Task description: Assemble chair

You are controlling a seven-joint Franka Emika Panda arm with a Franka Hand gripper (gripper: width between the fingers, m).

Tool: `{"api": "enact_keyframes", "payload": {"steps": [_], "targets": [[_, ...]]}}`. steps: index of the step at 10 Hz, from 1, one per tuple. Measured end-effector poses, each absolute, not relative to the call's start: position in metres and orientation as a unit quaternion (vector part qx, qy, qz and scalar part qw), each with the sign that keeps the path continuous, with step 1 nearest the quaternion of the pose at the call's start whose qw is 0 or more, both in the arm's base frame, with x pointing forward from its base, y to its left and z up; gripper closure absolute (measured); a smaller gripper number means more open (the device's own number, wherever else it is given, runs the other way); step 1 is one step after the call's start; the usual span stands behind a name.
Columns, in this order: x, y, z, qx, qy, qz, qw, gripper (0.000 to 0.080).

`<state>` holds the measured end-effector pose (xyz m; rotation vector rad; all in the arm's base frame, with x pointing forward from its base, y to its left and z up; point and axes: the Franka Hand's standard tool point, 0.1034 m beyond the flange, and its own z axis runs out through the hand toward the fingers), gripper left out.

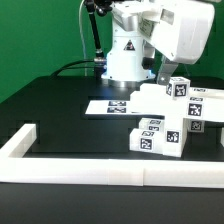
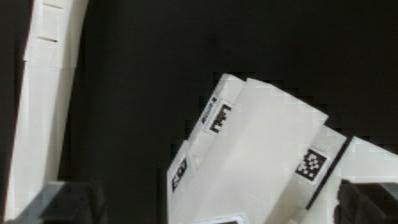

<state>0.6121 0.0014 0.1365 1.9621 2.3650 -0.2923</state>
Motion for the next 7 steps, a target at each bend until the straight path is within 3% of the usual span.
{"api": "enact_keyframes", "payload": {"steps": [3,7], "targets": [[0.607,0.029,0.128,0.638,0.765,-0.091,0.020,0.0150],[0.604,0.037,0.120,0.633,0.768,-0.093,0.015,0.0173]]}}
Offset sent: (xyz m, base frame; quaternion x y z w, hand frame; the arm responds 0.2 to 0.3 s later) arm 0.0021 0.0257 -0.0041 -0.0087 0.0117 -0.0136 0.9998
